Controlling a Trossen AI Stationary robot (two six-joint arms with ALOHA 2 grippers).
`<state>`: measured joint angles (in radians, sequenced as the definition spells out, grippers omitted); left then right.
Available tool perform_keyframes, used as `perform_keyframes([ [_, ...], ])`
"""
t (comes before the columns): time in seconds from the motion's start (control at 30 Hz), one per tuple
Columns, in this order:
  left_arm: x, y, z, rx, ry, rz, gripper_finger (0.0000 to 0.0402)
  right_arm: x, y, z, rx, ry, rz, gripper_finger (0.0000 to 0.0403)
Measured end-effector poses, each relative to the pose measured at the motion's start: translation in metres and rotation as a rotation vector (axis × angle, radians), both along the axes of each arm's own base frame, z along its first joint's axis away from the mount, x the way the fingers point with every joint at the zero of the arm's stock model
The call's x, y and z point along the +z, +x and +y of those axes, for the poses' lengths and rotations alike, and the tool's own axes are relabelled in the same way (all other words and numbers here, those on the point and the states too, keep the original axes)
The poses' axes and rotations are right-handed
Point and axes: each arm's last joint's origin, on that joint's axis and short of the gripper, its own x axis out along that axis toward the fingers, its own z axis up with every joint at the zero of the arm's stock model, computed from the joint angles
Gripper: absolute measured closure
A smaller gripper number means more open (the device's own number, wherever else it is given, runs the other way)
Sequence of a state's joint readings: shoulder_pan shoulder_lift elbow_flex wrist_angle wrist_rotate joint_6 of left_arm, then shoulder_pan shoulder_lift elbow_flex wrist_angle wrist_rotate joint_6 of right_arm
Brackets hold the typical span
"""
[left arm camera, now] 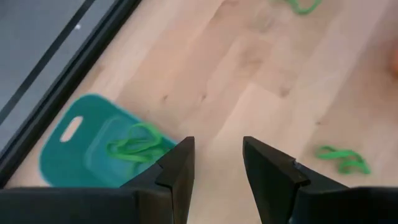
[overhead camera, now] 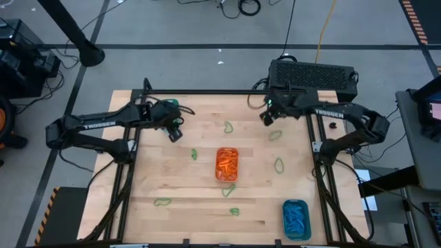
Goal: Sort rubber bands into baskets
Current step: Put the green rubber band into the green bin
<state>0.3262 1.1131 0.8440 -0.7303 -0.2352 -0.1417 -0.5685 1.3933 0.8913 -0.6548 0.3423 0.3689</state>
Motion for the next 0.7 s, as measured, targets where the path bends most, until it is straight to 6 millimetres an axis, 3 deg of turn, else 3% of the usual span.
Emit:
perform_keyframes([
  [0.27,0.004,0.005,-0.018,-0.063,-0.007,-0.048,0.0258,-0.028,-0.027,-0.043,-0.122,0.129,0.109,0.0311],
  [0.7,0.004,0.007,-0.022,-0.058,-0.014,-0.059,0.0258,-0.059,-0.042,-0.066,-0.153,0.188,0.268,0.0276],
])
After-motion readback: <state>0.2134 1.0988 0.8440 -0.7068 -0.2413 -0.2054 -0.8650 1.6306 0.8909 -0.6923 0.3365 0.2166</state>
